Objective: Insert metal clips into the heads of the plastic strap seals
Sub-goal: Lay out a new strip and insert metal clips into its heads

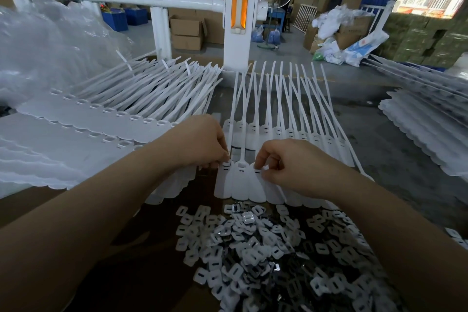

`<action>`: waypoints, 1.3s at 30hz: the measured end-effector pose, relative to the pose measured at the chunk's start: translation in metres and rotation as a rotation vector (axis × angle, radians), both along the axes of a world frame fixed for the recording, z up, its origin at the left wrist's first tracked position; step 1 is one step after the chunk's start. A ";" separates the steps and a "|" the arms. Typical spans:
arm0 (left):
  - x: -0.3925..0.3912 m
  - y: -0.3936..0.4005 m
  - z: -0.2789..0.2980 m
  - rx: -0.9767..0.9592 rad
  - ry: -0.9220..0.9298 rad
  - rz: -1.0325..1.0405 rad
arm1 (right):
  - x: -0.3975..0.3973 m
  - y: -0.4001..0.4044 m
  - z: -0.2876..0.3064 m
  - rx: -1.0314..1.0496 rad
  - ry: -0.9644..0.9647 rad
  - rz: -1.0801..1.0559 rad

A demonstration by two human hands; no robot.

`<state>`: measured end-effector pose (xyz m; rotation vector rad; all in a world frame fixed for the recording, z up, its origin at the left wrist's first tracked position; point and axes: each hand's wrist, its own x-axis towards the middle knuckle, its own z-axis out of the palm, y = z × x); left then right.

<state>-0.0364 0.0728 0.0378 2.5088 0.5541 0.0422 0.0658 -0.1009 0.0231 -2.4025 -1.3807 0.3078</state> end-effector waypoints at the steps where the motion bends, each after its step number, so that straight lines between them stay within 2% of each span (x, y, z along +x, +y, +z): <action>1: 0.000 0.000 0.000 -0.001 0.007 -0.004 | 0.000 0.000 0.000 -0.002 -0.001 0.000; 19: 0.007 0.012 -0.008 0.017 0.016 -0.109 | 0.002 0.001 0.002 -0.034 -0.007 0.006; 39: 0.003 0.013 -0.011 0.029 0.033 -0.131 | -0.003 0.000 0.002 -0.034 0.013 0.001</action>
